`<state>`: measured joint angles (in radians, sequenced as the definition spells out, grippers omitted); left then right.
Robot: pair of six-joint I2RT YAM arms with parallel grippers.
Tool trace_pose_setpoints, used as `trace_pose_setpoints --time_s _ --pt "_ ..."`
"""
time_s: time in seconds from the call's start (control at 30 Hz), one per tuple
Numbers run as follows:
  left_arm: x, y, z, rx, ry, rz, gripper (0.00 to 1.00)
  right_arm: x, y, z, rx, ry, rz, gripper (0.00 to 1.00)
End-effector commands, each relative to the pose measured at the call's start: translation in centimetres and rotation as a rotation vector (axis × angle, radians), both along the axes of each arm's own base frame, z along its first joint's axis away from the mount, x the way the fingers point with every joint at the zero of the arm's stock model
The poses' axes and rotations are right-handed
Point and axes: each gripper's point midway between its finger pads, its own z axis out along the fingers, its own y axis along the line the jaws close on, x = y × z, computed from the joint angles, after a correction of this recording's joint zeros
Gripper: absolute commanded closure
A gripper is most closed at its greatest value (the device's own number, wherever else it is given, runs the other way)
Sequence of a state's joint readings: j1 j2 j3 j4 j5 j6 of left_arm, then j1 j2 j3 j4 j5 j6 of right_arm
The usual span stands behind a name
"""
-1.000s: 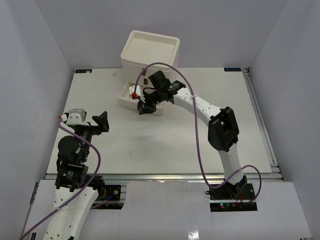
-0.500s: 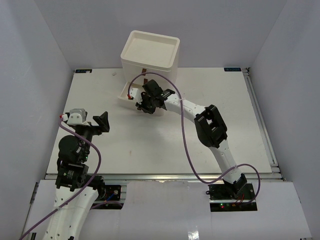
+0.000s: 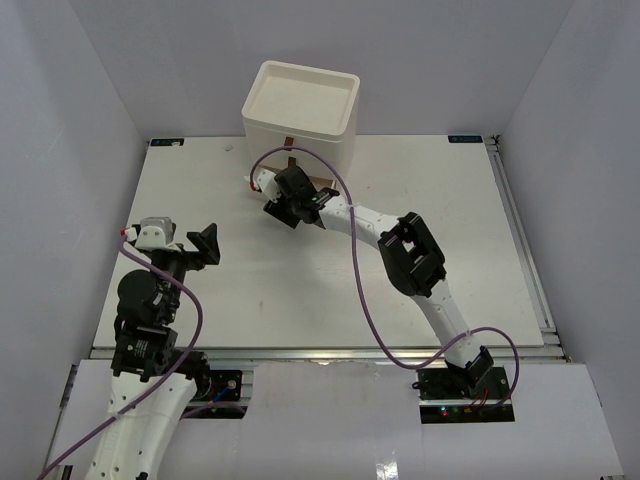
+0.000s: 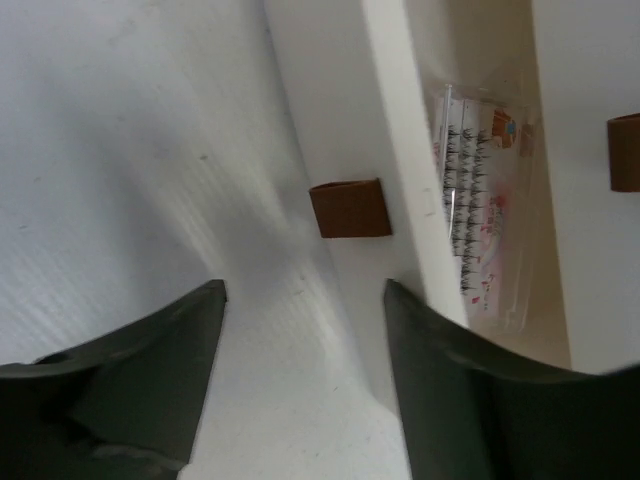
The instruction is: Organize the makeup
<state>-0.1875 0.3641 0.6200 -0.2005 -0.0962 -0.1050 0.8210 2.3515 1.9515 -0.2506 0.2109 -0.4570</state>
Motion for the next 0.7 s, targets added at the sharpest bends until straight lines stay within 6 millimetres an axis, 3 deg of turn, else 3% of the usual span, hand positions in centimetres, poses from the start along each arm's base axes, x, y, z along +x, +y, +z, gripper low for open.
trace_pose_setpoints --time_s 0.0,0.17,0.3,0.67 --pt "0.3 -0.3 -0.1 0.002 0.001 -0.014 0.02 5.5 -1.5 4.0 0.032 -0.214 -0.125 0.20" --pt "0.3 -0.4 -0.2 0.001 0.005 -0.016 0.02 6.3 -1.5 3.6 0.003 -0.260 -0.116 0.06" --pt "0.4 -0.4 -0.2 0.003 0.006 -0.016 0.02 6.6 -1.8 3.7 -0.007 -0.283 -0.117 0.02" --pt "0.5 -0.5 -0.4 0.003 0.015 -0.018 0.02 6.3 -2.5 3.9 -0.035 -0.286 -0.093 0.09"
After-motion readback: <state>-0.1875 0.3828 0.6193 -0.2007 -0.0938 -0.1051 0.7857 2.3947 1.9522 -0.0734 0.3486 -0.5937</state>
